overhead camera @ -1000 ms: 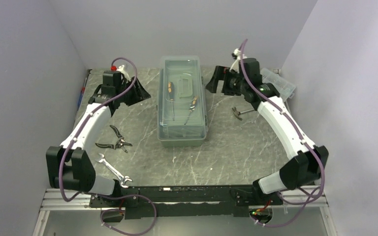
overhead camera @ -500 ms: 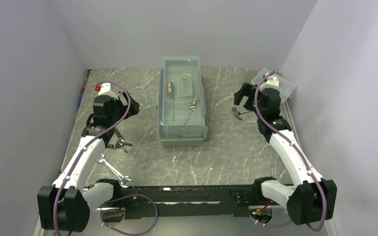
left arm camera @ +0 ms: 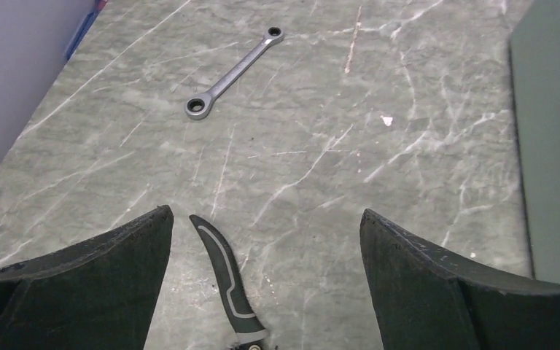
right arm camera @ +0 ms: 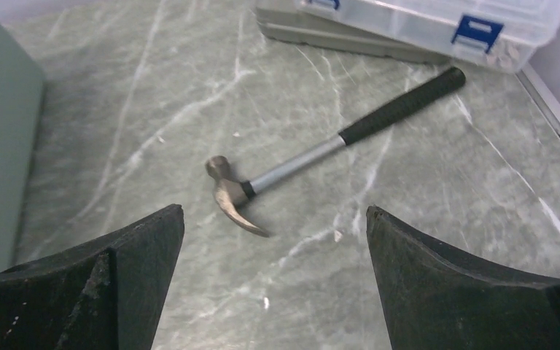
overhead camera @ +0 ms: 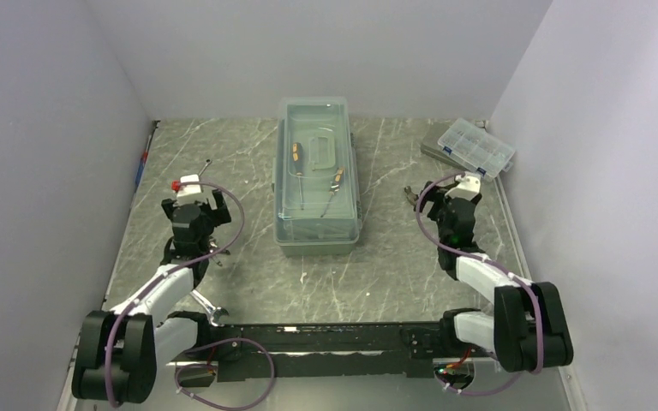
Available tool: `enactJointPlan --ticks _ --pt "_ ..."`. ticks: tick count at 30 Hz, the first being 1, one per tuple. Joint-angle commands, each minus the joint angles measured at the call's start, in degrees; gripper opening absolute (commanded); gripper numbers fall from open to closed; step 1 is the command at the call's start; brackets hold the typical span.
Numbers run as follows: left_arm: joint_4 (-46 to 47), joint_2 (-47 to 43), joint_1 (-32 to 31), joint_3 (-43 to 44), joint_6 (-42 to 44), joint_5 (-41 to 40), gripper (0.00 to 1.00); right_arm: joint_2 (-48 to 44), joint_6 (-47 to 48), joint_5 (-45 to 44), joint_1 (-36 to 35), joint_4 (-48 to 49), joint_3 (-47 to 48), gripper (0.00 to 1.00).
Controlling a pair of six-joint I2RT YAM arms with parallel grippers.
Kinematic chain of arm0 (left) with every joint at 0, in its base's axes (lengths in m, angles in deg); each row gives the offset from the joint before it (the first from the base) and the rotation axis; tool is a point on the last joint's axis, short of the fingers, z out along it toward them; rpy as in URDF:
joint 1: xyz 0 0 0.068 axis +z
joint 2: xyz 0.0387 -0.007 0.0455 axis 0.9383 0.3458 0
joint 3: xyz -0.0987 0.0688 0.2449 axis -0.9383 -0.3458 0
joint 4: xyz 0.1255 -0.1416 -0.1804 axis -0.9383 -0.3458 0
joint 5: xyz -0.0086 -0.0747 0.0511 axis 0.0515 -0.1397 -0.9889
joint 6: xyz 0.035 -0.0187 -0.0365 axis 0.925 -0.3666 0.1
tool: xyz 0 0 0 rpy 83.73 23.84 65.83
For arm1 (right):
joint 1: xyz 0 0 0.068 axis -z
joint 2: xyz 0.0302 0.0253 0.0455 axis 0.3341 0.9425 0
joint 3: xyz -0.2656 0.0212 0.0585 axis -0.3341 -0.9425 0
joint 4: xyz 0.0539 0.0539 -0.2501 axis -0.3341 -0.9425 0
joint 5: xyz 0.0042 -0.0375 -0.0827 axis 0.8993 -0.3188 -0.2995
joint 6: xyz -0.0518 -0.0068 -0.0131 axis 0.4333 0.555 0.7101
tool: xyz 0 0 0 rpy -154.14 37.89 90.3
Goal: Pack the tool kit
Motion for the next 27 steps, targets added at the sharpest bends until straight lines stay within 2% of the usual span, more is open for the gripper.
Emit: enactJointPlan --ticks 1,6,8,11,14,16,18,20,22,25,27 --pt "12.91 2.72 0.18 -0.11 7.91 -1.73 0.99 3.30 3.06 -4.50 0.49 20.29 -3.87 0.96" --pt "14.55 4.26 0.22 0.50 14.30 3.17 0.99 6.04 2.64 -3.57 1.40 23.03 -3.90 0.95" --pt "18.17 4.19 0.38 -1.76 15.41 1.90 0.99 5.85 2.20 -1.75 2.48 23.43 -4.23 0.94" --pt "18.76 4.88 0.52 -3.42 15.80 2.68 0.99 3.18 2.72 -0.64 3.55 24.03 -6.14 0.92" --pt "25.72 7.43 1.33 -6.75 15.69 2.64 0.99 1.55 9.02 -0.08 3.63 18.67 -5.33 0.91" --pt "25.24 6.82 2.03 -7.09 15.33 2.94 0.99 3.60 10.89 0.18 3.65 19.28 -5.15 0.92" --pt "31.72 8.51 3.19 -9.69 14.88 7.24 0.99 5.36 11.54 2.23 3.99 15.50 -2.42 0.92" --pt "40.58 14.28 4.30 -10.35 15.74 10.84 1.00 6.98 11.50 4.00 4.76 11.77 0.40 0.91" --pt "38.73 17.85 4.42 -8.09 16.47 13.08 0.99 7.41 10.01 5.29 6.77 10.39 1.32 0.91" --pt "33.02 17.67 4.92 -5.77 14.27 10.84 0.99 8.31 8.32 5.75 8.13 15.58 -3.61 0.91" --pt "34.50 18.34 4.93 -5.92 14.03 11.28 0.99 12.21 7.97 5.14 8.10 30.22 -9.19 0.90"
